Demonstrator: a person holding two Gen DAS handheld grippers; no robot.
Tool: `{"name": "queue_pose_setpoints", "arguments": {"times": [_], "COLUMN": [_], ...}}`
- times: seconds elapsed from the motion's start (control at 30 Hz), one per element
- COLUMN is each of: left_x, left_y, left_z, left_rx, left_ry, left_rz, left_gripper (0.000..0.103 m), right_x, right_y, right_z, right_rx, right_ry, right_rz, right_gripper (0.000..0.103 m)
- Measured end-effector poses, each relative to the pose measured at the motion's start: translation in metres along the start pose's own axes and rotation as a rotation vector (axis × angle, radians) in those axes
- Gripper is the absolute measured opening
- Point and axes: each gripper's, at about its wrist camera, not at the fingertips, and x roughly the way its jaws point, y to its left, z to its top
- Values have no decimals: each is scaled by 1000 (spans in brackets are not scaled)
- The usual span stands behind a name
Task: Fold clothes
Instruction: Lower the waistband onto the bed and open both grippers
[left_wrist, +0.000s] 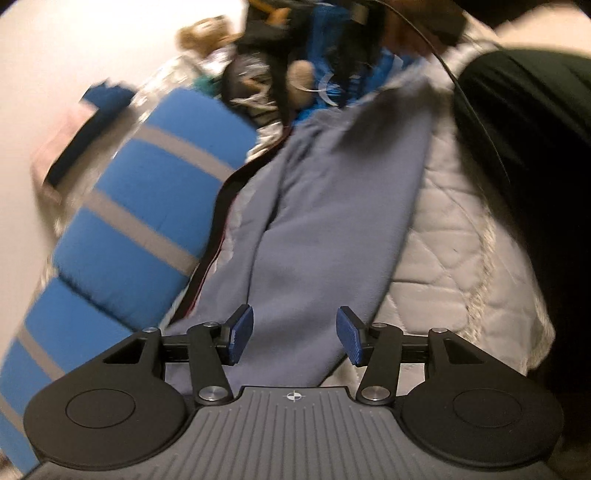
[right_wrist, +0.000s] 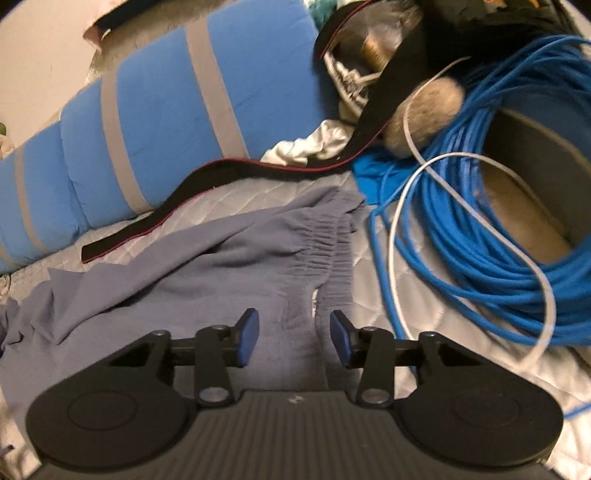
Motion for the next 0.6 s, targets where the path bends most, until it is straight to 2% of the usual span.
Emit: {"name": "queue_pose_setpoints", "arguments": {"times": [0.03, 0.07, 0.1, 0.13, 0.3, 0.43, 0.47, 0.53, 0.57, 0.6], "left_x": [0, -1, 0, 1, 15, 41, 51, 70, 81, 92], "left_y": [6, 12, 17, 22, 42, 61, 67, 73, 75, 77], "left_z": [1, 1, 3, 5, 11, 14, 14, 15, 14, 14], "left_rx": [-35, -68, -92, -114, -136, -106, -90, -38, -6, 26], "left_ry": [2, 3, 5, 6, -6, 0, 8, 27, 42, 58], "left_rz": [-5, -9, -12, -14, 24, 77, 89, 110, 107, 102], "left_gripper": [48, 48, 49, 50, 50, 50, 50, 50, 50, 50], "right_x": [5, 10, 15, 19, 17, 13, 12, 7, 2, -2], "right_y": [1, 2, 3, 2, -7, -7, -5, -2, -2, -1], "right_z": [0, 0, -1, -1, -3, -4, -3, -2, -2, -2], "right_rx": [-10, -20, -29, -28, 6, 19, 18, 26, 45, 68], "right_ry": [3, 8, 14, 18, 6, 12, 13, 4, -10, -22], "right_rz": [5, -1, -9, -21, -89, -137, -148, -157, -140, -118], "right_gripper": [47, 40, 21, 9, 6, 8, 19, 28, 40, 48]}}
